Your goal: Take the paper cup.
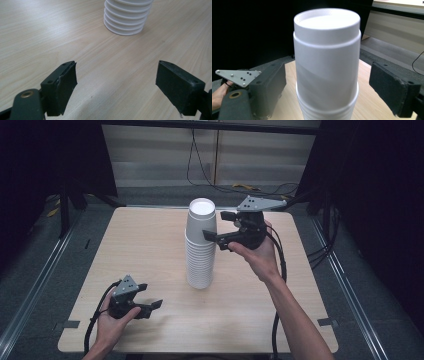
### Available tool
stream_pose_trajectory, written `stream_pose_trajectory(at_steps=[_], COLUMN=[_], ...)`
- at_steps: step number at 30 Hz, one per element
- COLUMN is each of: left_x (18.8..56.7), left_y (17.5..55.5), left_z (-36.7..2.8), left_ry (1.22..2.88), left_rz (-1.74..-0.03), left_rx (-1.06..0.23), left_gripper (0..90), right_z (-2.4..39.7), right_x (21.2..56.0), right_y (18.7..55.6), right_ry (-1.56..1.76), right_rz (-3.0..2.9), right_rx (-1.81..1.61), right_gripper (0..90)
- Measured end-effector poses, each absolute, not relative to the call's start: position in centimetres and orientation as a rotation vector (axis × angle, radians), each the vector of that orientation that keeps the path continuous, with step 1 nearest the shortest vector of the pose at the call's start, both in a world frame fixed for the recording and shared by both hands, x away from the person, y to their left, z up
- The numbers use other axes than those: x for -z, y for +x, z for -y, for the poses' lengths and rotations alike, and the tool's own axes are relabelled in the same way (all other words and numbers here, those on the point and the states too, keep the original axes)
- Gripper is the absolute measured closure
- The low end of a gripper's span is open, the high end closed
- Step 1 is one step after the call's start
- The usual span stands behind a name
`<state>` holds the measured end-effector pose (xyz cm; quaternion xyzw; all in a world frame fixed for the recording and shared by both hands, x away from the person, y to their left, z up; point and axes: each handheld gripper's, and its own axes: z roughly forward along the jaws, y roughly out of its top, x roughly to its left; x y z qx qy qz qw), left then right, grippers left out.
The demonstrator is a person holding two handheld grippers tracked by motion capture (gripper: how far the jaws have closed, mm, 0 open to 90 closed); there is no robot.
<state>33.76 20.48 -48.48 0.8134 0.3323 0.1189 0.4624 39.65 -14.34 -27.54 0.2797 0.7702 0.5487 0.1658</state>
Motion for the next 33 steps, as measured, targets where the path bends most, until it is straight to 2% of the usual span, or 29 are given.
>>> stream_pose_trajectory(at_steps=[11,20,33], left_x=[48.5,48.5,48.5], left_y=[33.9,33.8,34.0], left_z=[-20.5,-20.5,-20.4], left_ry=[2.000,2.002,2.002], left_rz=[-0.822,-0.818,-0.814], left_rx=[-0.296,-0.296,-0.292], left_gripper=[16.9,16.9,16.9], right_z=[12.5,11.4,10.7], right_x=[26.5,26.9,26.8], right_y=[41.5,42.5,43.0], right_ry=[0.806,0.828,0.840], right_rz=[-2.221,-2.247,-2.281], right_rx=[-1.560,-1.556,-1.505], right_gripper=[14.1,14.4,19.0])
